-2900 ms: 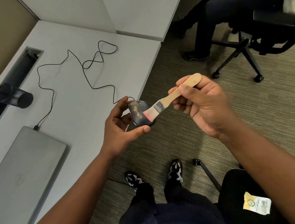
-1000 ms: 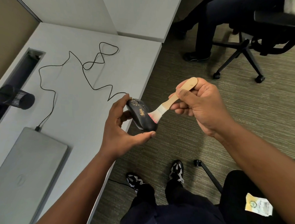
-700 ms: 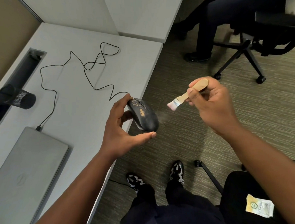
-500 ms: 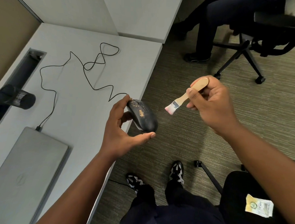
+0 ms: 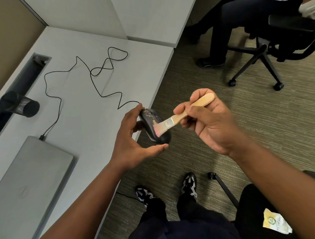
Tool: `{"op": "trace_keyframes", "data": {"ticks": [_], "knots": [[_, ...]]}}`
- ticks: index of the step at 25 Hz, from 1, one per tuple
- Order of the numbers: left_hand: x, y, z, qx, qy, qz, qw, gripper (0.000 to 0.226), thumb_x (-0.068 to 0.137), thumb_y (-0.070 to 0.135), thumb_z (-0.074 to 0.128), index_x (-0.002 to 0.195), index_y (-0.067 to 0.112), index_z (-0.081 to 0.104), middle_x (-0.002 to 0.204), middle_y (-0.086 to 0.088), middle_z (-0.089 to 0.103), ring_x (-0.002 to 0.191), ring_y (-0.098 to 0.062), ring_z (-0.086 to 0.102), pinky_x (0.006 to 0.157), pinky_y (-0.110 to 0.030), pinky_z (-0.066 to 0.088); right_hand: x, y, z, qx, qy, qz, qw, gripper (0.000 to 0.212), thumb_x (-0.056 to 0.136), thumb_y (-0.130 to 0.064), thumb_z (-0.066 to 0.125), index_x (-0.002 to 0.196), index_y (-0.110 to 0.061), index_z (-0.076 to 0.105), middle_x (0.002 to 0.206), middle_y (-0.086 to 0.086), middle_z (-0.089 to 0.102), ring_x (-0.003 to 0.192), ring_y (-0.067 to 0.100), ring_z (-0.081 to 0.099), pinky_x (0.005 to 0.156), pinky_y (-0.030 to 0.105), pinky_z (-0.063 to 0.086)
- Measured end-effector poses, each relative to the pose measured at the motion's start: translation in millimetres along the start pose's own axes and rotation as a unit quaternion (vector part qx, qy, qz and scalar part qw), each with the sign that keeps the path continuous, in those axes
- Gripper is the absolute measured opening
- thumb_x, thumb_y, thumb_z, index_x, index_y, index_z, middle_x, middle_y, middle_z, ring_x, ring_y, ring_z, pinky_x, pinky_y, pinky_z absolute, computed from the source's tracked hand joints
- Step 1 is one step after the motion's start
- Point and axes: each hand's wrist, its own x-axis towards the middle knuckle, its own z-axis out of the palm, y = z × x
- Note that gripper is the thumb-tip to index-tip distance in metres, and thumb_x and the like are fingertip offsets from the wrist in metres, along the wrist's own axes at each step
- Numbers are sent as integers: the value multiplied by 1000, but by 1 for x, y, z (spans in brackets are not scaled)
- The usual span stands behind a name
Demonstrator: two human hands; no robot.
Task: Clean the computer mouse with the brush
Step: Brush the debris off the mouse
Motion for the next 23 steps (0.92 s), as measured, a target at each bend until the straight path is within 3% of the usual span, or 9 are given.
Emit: {"op": "trace_keyframes", "data": {"ticks": [3,10,14,17,23], "knots": [[1,1,0,9,4,10,1000,123,55,57,94,159,23,38,151,14,45,128,1,58,105,-22,53,1,3,0,-71,-23,5,997,20,99,6,52,104,-13,49,100,19,77,75,25,65,75,34,54],[-1,-2,-2,25,19,11,999,125,54,48,100,159,21,38,150,14,45,126,11,54,103,-15,50,5,0,-23,-197,46,-10,979,19,101,4,54,103,-15,52,103,16,78,80,22,66,77,34,53],[0,-4,-1,55,12,19,998,127,56,41,104,160,16,36,154,6,44,133,9,49,109,-23,51,3,-5,-14,-99,57,-33,993,18,102,2,51,107,-15,51,111,18,77,98,24,71,79,31,53],[0,-4,2,76,-1,24,997,127,58,42,104,162,16,35,156,8,42,137,1,49,112,-35,52,4,-4,6,-18,74,-8,997,17,100,4,53,110,-10,50,109,22,77,90,25,69,74,27,55],[-4,-3,3,90,12,29,995,128,57,49,98,163,18,34,157,11,40,139,-4,48,111,-39,52,10,9,17,-14,137,65,988,20,97,2,61,111,-9,52,102,22,78,78,23,66,70,29,57]]}}
